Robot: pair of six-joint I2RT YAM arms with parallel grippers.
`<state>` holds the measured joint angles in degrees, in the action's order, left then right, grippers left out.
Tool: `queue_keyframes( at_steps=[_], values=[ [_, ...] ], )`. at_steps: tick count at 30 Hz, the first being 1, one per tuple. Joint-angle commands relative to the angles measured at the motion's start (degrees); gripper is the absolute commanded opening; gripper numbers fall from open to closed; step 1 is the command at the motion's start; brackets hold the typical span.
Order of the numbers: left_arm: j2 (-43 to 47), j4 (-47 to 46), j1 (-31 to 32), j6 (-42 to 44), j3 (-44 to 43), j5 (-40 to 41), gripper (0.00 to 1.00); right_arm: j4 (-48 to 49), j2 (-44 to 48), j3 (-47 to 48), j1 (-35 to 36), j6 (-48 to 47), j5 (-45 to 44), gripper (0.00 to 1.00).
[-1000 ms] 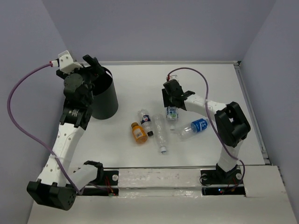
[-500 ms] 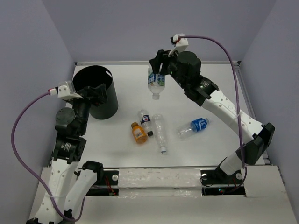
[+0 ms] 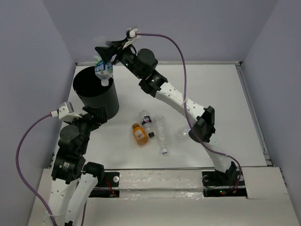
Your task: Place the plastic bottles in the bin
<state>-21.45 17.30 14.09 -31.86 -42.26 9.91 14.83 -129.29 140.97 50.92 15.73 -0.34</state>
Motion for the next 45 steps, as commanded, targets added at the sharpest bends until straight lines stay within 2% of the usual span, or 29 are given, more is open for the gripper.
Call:
queue_keyframes(
  at_steps=[1, 3, 7, 9, 10, 11, 14, 15, 19, 24, 25, 27, 28, 29, 30, 32, 36, 39, 45],
  values=[
    [2.29, 5.72, 1.73, -7.86, 0.87, 2.13, 0.99, 11.87, -7.01, 6.69, 2.16, -0.6, -1.22, 0.45],
    [3.08, 8.01, 2.43, -9.18, 0.16, 1.87, 0.99, 15.31, -10.43, 7.91, 2.17, -1.57, -2.29, 0.45],
    [6.07, 9.59, 3.23, -9.98, 0.77, -0.76, 0.99, 15.85, -14.49, 10.47, 2.17, -1.66, -2.91, 0.47],
    [6.42, 9.77, 3.23, -10.24, 1.83, -3.3, 0.99, 15.23, -15.46, 9.95, 2.17, -1.49, -2.04, 0.56],
    [6.25, 9.51, 3.23, -10.24, 2.27, -4.28, 0.99, 15.14, -15.29, 9.16, 2.69, -1.75, -1.6, 0.65],
    [5.9, 8.64, 3.23, -10.24, 3.4, -5.33, 0.99, 14.71, -14.42, 7.41, 2.7, -2.97, -0.9, 0.81],
    [5.02, 4.69, 3.23, -10.42, 5.95, -12.78, 0.99, 11.55, -11.35, 6.08, 3.22, -4.56, 1.73, 0.98],
    [4.5, 3.45, 3.23, -10.77, 6.83, -14.12, 0.99, 11.1, -10.2, 5.47, 3.22, -4.74, 2.01, 0.99],
    [-0.07, -1.82, 3.31, -12.0, 10.88, -19.39, 0.99, 8.46, -1.33, -0.93, 3.22, -6.67, 1.39, 1.0],
    [-7.63, -7.62, 4.72, -13.32, 14.66, -21.87, 0.99, 4.86, 16.59, -22.0, 2.62, -9.83, -2.2, 0.99],
    [-8.6, -8.5, 5.5, -13.75, 15.1, -21.34, 0.99, 4.42, 20.01, -31.45, 2.61, -10.1, -3.17, 0.98],
    [-11.85, -10.7, 9.63, -14.55, 16.42, -18.2, 0.99, 2.14, 29.77, -40.81, 0.68, -9.14, -5.89, 0.96],
    [-13.25, -11.14, 11.64, -15.42, 16.59, -16.43, 0.99, 1.26, 32.76, -49.73, -0.11, -8.53, -6.16, 0.95],
    [-16.05, -12.19, 14.01, -15.95, 16.86, -14.76, 0.99, -0.66, 38.19, -54.0, -2.12, -7.74, -5.9, 0.95],
    [-17.38, -12.55, 18.56, -16.57, 16.95, -11.09, 0.99, -1.72, 40.68, -57.96, -3.01, -5.99, -6.16, 0.94],
    [-21.76, -13.78, 23.33, -18.06, 17.12, -6.08, 0.99, -4.27, 46.81, -68.21, -4.15, -5.01, -6.69, 0.94],
    [-27.75, -16.32, 26.25, -19.56, 17.39, -1.22, 0.99, -7.0, 53.6, -80.54, -4.69, -3.95, -5.38, 0.93],
    [-32.85, -18.71, 26.34, -18.6, 15.99, -0.95, 0.99, -8.15, 55.64, -86.45, -5.3, -2.81, -3.01, 0.93],
    [-40.59, -17.39, 26.34, -18.07, 12.82, 2.73, 0.99, -9.47, 56.52, -90.78, -5.3, -0.96, 1.92, 0.93]
  ],
)
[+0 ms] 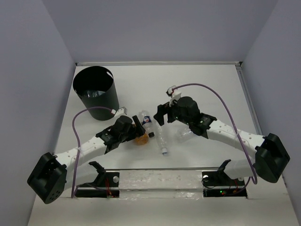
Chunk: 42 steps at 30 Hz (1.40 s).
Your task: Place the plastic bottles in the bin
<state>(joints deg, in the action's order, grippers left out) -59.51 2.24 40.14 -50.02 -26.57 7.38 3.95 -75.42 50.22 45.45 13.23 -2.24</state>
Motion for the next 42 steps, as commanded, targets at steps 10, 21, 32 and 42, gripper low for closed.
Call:
queue_keyframes(
  at_steps=[10, 21, 32, 42],
  values=[
    [-11.51, -3.47, 0.29, 1.42, -3.93, 8.62, 0.83, 0.27, -4.21, 2.51, 0.16, 2.32, 3.03, 0.92],
    [4.99, 7.76, 0.29, 4.75, -8.4, 15.72, 0.52, -8.42, -15.1, 14.37, 0.16, 1.09, -0.4, 0.88],
    [14.09, 11.66, -0.15, 23.98, -37.38, 37.44, 0.55, -13.88, -27.93, 26.07, 3.42, 0.65, -2.42, 0.83],
    [-2.98, 3.15, -19.36, 35.86, -47.18, 32.44, 0.59, -19.32, -36.37, 33.45, 5.61, -0.14, -5.84, 0.83]
  ],
)
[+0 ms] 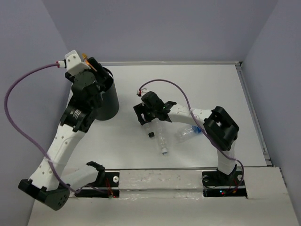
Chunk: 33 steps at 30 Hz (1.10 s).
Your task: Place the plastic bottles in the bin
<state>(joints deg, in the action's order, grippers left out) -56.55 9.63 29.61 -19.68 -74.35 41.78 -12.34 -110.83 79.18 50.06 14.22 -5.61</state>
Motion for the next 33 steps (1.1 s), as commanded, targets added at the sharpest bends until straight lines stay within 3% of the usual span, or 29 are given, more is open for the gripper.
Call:
queue_keyframes(
  at_steps=[1, 3, 8, 10, 11, 14, 19, 24, 25, 26, 33],
  values=[
    [-6.89, -5.31, -10.17, 6.14, 0.95, -1.88, 0.59, -3.3, -1.41, 4.76, 1.0, -1.21, -2.74, 0.83],
    [-10.23, -6.2, -14.21, 6.67, 0.43, -2.92, 0.59, -3.92, -2.37, 5.46, 1.53, -1.21, -3.36, 0.83],
    [-14.81, -9.18, -16.95, 7.11, 2.09, -1.35, 0.6, -4.27, -4.22, 6.78, 1.53, -1.12, -3.54, 0.83],
    [-16.39, -11.38, -17.56, 7.38, 3.42, 0.14, 0.71, -4.54, -5.19, 7.74, 2.06, -1.21, -3.53, 0.83],
    [-17.09, -11.82, -17.74, 7.29, 3.94, 0.58, 0.82, -4.71, -5.54, 8.01, 2.06, -1.12, -3.53, 0.83],
    [-17.45, -12.18, -18.36, 6.85, 4.56, -0.2, 0.98, -5.15, -7.65, 9.68, 2.58, -1.3, -3.45, 0.83],
    [-12.98, -10.51, -18.36, 5.36, 4.3, -7.05, 0.99, -5.42, -10.11, 10.82, 2.58, -1.3, -2.66, 0.83],
    [-3.77, -10.33, -18.36, 3.25, 7.45, -13.38, 0.99, -5.5, -10.64, 12.49, 2.58, -1.12, -1.86, 0.62],
    [-2.26, -10.33, -18.36, 2.72, 8.33, -16.61, 0.99, -5.5, -10.55, 12.75, 2.58, -1.12, -2.04, 0.52],
    [0.45, -10.51, -18.36, 1.94, 9.21, -18.3, 0.99, -5.5, -10.2, 13.1, 2.58, -1.12, -2.13, 0.48],
    [11.54, -11.73, -18.27, 1.14, 16.34, -25.87, 0.99, -5.59, -0.55, 13.55, 3.11, -1.21, -0.29, 0.42]
  ],
)
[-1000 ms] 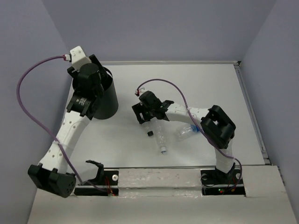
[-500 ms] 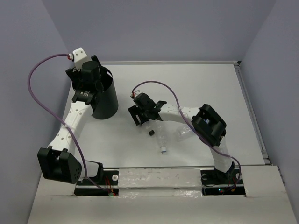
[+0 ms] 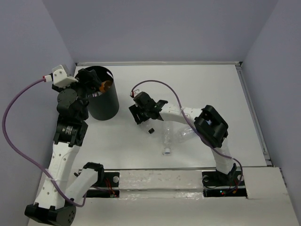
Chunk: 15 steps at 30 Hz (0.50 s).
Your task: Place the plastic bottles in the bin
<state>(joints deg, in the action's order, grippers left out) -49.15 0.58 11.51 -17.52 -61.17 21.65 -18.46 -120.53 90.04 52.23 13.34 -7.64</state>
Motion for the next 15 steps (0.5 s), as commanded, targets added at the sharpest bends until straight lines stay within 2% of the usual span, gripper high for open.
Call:
queue_keyframes(
  at_steps=[1, 4, 5, 8, 11, 13, 14, 15],
  values=[
    [5.45, -3.3, -0.17, -1.2, 4.9, -5.83, 0.99, 0.79, 10.74, 3.56, 1.47, -0.68, 3.23, 0.41],
    [10.55, -5.85, -0.26, -2.08, 7.81, -4.87, 0.99, 4.48, 15.84, 5.66, 1.47, -1.82, 6.48, 0.41],
    [11.69, -6.37, -0.34, -2.26, 8.25, -4.51, 0.99, 5.27, 16.64, 9.15, 1.47, -2.18, 7.02, 0.41],
    [15.74, -7.43, -0.26, -3.04, 9.92, -3.63, 0.99, 8.95, 14.98, 16.46, 1.47, -3.58, 10.62, 0.41],
    [18.38, -7.79, -0.26, -3.93, 11.07, -3.72, 0.99, 13.95, 6.05, 32.94, 1.47, -3.85, 13.7, 0.4],
    [18.91, -7.52, -0.26, -4.28, 10.81, -3.54, 0.99, 16.95, 1.37, 39.13, 1.47, -3.85, 13.88, 0.4],
    [19.17, -7.35, -0.26, -4.45, 10.72, -3.46, 0.99, 18.01, -1.26, 46.29, 1.47, -3.68, 13.71, 0.4],
    [19.26, -7.26, -0.26, -4.54, 10.54, -3.19, 0.99, 20.37, -3.98, 46.37, 1.47, -3.5, 13.44, 0.4]
  ],
)
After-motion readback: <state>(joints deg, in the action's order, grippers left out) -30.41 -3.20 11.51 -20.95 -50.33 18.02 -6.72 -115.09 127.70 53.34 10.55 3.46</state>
